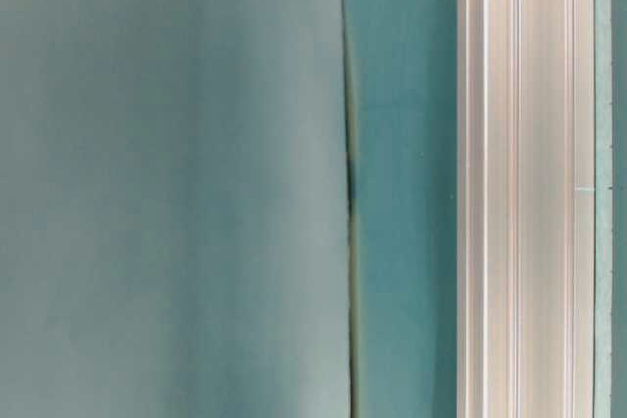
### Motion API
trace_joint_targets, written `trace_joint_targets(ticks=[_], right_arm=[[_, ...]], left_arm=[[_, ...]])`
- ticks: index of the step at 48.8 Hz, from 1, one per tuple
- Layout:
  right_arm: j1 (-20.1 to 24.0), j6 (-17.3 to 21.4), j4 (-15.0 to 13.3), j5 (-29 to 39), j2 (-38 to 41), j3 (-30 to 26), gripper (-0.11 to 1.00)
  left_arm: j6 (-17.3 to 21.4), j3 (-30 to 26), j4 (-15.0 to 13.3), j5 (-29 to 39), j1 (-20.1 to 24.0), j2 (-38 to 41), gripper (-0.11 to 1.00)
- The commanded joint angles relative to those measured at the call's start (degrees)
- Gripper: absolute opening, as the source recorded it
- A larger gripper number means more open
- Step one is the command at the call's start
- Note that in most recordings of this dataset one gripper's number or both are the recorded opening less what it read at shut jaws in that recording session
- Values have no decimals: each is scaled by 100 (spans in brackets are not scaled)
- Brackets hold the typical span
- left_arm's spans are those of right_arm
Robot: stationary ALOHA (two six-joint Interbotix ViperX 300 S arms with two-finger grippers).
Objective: Lift the metal rail with both hands.
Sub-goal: 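Move both grippers inward and down over the two ends of the silver rail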
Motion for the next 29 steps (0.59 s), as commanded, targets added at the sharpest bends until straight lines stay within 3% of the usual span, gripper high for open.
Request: trace_joint_targets(ticks=[1, 11, 29], right_arm=[[-9, 62, 18, 272, 264, -290, 2], [35, 44, 18, 1081, 914, -809, 2], [246, -35, -9, 2584, 2391, -1872, 2]], left_arm=[[-70, -369, 9, 343, 9, 237, -1], [-396, -835, 9, 1213, 70, 896, -1], [-352, -1591, 35, 2531, 70, 2030, -1]])
